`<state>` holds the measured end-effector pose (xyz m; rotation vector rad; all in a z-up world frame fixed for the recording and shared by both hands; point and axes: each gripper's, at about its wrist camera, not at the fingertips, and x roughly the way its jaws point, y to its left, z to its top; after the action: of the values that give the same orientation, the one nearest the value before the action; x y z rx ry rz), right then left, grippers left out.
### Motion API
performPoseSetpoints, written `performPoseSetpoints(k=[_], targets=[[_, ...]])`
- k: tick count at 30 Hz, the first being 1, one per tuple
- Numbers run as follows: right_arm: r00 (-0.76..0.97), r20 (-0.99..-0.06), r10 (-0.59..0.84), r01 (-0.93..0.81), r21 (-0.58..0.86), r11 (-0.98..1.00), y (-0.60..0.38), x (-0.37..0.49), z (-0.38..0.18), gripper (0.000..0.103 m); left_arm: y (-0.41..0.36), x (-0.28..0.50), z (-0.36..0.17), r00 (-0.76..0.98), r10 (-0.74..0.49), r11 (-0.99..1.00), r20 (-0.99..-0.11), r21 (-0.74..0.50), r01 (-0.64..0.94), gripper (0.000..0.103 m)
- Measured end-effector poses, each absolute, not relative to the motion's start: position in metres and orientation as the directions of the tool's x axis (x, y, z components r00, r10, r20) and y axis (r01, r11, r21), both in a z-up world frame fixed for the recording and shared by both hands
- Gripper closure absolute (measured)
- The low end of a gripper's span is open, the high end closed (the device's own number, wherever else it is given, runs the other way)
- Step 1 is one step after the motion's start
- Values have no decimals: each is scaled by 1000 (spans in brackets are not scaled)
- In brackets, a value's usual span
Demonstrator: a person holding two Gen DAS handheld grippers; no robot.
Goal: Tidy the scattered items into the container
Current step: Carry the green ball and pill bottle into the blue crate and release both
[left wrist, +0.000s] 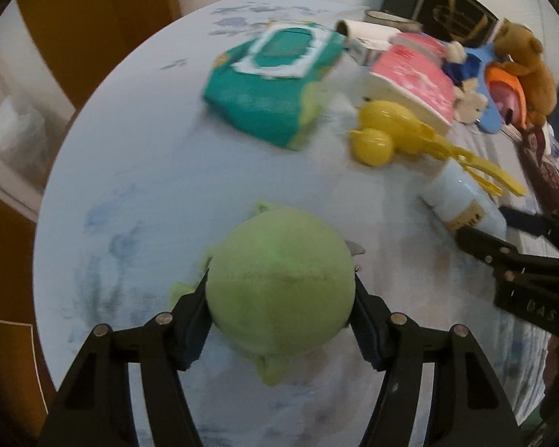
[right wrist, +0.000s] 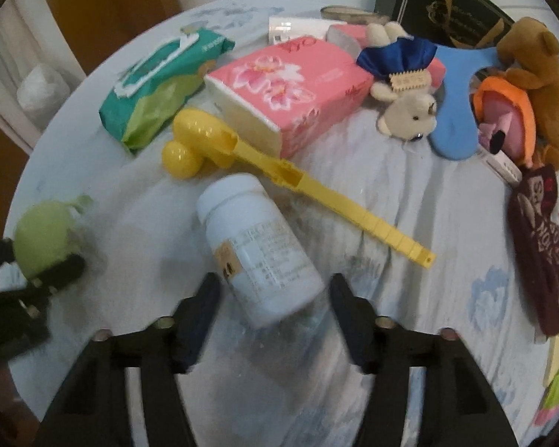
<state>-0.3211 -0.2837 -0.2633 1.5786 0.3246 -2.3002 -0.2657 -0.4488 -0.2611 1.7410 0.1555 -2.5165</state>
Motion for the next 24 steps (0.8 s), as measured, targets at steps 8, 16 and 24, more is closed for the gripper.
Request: performPoseSetpoints(k=[8, 16, 24], targets=[[-328, -923, -200, 461, 28, -887, -286, -334, -269, 43, -426, -270, -273, -328, -42, -988, -944, -9, 153, 38], [-305, -915, -265, 518, 74, -852, -279, -328, -263, 54, -408, -264, -258, -349, -85, -977, -933, 9, 215, 38], [-347, -886, -308, 512, 96, -854, -257, -311, -232, 57, -386, -246, -220, -414, -89, -984, -906, 16, 178, 38]])
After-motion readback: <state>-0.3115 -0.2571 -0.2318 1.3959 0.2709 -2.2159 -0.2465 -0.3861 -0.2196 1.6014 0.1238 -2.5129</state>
